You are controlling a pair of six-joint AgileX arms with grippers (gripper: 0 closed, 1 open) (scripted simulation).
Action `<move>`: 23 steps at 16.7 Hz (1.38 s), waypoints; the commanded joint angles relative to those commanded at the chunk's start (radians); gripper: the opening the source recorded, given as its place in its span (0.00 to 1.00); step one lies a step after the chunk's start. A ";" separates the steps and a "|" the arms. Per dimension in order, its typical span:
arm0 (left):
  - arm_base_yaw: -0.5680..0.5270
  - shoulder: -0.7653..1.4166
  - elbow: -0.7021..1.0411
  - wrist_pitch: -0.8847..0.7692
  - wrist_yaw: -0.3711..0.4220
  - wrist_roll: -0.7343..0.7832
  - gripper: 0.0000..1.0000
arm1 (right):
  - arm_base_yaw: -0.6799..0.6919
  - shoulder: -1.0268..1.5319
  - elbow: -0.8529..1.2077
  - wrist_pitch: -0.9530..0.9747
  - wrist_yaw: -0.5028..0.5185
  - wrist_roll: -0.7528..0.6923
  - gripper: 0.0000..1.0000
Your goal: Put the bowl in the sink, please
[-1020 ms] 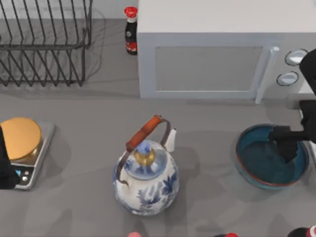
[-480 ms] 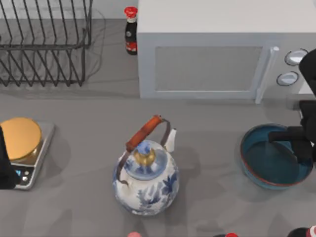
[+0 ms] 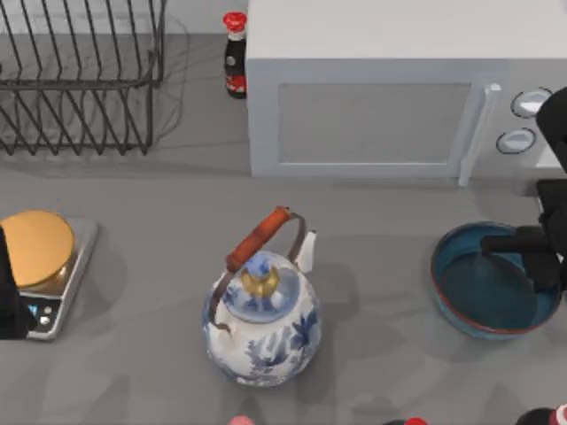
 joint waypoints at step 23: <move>0.000 0.000 0.000 0.000 0.000 0.000 1.00 | -0.089 -0.165 0.388 -0.494 -0.038 -0.015 0.00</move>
